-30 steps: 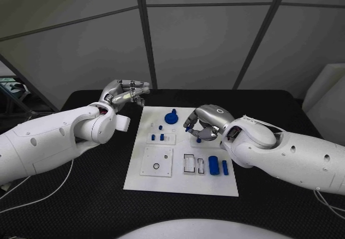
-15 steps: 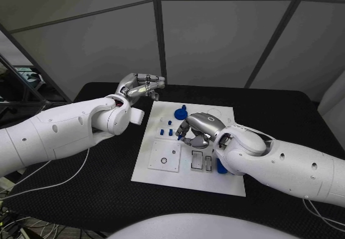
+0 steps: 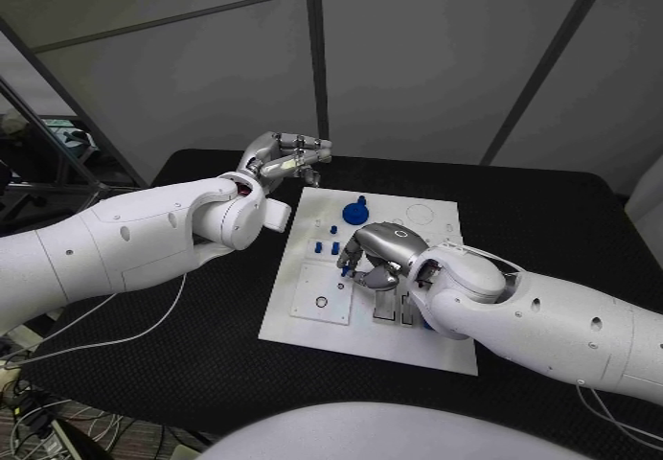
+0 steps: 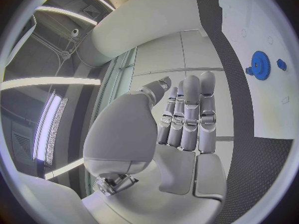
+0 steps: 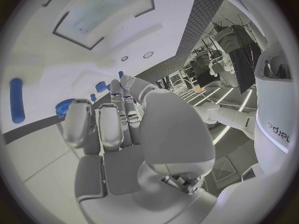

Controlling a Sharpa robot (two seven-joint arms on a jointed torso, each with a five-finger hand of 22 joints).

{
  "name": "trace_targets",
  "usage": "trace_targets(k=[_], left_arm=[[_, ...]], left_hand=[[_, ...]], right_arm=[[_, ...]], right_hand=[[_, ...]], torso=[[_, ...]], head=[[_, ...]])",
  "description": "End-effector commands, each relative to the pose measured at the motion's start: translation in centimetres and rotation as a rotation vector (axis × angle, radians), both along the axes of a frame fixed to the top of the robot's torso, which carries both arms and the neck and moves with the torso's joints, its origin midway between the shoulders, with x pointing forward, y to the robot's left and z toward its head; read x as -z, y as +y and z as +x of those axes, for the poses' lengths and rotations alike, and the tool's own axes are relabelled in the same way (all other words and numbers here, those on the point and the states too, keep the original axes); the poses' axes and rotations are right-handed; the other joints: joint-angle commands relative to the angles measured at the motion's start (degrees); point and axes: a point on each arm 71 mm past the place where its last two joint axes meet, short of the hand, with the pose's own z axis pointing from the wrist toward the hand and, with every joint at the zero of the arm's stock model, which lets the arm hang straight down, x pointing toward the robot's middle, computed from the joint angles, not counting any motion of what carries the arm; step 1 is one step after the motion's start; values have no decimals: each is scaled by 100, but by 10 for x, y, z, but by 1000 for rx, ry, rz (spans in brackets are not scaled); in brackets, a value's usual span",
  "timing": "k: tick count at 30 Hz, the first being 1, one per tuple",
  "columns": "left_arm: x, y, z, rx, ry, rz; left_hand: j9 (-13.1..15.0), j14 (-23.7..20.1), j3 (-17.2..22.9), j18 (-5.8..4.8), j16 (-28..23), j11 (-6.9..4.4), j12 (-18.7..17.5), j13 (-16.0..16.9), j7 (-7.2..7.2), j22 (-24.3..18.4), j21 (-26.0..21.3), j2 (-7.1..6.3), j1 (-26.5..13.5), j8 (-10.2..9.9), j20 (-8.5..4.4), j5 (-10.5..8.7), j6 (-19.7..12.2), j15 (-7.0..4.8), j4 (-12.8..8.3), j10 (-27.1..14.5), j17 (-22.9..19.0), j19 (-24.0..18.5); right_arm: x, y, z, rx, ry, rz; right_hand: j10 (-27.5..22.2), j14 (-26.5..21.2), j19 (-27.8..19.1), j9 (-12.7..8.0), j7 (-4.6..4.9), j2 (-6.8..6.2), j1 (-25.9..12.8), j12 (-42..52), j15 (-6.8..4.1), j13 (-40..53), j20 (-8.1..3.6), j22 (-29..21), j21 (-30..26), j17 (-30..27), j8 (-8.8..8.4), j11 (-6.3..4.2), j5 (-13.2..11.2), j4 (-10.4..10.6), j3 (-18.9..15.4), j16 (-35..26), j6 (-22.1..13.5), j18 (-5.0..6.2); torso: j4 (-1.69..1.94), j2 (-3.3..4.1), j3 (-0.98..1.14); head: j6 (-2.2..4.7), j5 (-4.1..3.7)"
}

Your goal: Assemble the parts on the task board

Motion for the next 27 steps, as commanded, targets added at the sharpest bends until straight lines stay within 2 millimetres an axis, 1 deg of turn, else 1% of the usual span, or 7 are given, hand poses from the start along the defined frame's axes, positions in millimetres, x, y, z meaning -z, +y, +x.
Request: trace_targets(k=[1,4,12,16,18,20,27], left_arm=[[-1,-1,1,12,-2,-10],[-1,-2,1,14,-2,-11],[-1,-2,1,17,0,-12],[0,-2,2,17,1,-12],[0,-2,2,17,1,-12],[0,-2,2,17,2,-11],[0,-2,2,18,3,-11]], left_hand=[[-6,-39,-34,-144,-24,31,26,6,35,-9,-21,57,8,-19,4,-17,-4,7,2,-22,-5,-8],[-6,-39,-34,-144,-24,31,26,6,35,-9,-21,57,8,-19,4,-17,-4,7,2,-22,-5,-8],[-6,-39,-34,-144,-24,31,26,6,35,-9,-21,57,8,-19,4,-17,-4,7,2,-22,-5,-8],[-7,-41,-42,-145,-28,35,28,6,40,-16,-28,59,4,-23,6,-17,-12,10,4,-29,-10,-8],[-7,-41,-42,-145,-28,35,28,6,40,-16,-28,59,4,-23,6,-17,-12,10,4,-29,-10,-8],[-7,-41,-42,-145,-28,35,28,6,40,-16,-28,59,4,-23,6,-17,-12,10,4,-29,-10,-8],[-8,-43,-49,-145,-31,38,30,6,43,-22,-35,60,-1,-26,8,-18,-17,13,6,-36,-13,-7]], right_arm=[[2,3,-2,-24,-1,-36],[5,5,-4,-33,5,-47],[11,9,-7,-47,11,-67],[13,9,-7,-44,7,-79],[13,9,-6,-40,8,-86],[14,9,-6,-38,9,-90],[15,9,-5,-36,12,-102]], right_hand=[[-25,176,21,10,19,4,-42,-35,-17,6,4,10,35,-11,5,27,-33,35,-18,28,7,-120],[-25,176,22,10,19,4,-44,-36,-17,6,5,13,37,-10,5,27,-37,36,-19,29,7,-120],[-26,175,22,10,19,5,-48,-37,-16,6,6,15,39,-11,3,27,-44,38,-21,30,6,-120],[-26,174,22,10,18,6,-50,-38,-16,7,7,17,40,-12,2,27,-49,40,-23,30,6,-121],[-26,174,22,10,18,6,-50,-38,-16,7,7,17,40,-12,2,27,-49,40,-23,30,6,-121],[-27,172,17,10,19,9,-54,-40,-16,7,7,12,37,-24,0,28,-53,43,-23,25,5,-119],[-27,172,17,10,19,9,-54,-40,-16,7,7,12,37,-24,0,28,-53,43,-23,25,5,-119]], torso=[[0,3,0],[0,-1,-1],[-8,-3,3],[-7,-4,6],[-3,-1,0],[-3,-3,-2],[-4,0,1]], head=[[-17,26],[-35,46],[-58,87],[-58,87],[-63,81],[-66,81],[-73,84]])
